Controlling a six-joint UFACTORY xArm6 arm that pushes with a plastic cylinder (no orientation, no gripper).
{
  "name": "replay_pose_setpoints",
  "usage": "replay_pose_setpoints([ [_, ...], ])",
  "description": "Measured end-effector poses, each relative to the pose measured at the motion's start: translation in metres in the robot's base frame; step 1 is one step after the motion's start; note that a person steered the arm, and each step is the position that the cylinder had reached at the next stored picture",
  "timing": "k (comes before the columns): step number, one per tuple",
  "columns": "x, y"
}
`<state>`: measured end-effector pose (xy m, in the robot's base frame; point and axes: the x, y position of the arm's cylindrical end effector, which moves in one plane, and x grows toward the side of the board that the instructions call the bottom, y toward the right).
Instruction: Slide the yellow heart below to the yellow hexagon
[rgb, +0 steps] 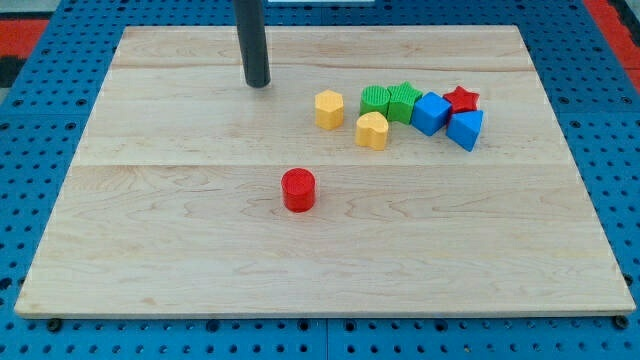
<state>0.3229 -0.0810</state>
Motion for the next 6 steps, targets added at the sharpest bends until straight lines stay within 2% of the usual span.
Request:
replay_pose_setpoints([
  [1, 0.043, 0.038],
  [3, 0.045, 0.111],
  [5, 0.076, 0.074],
  [6, 0.105, 0.089],
])
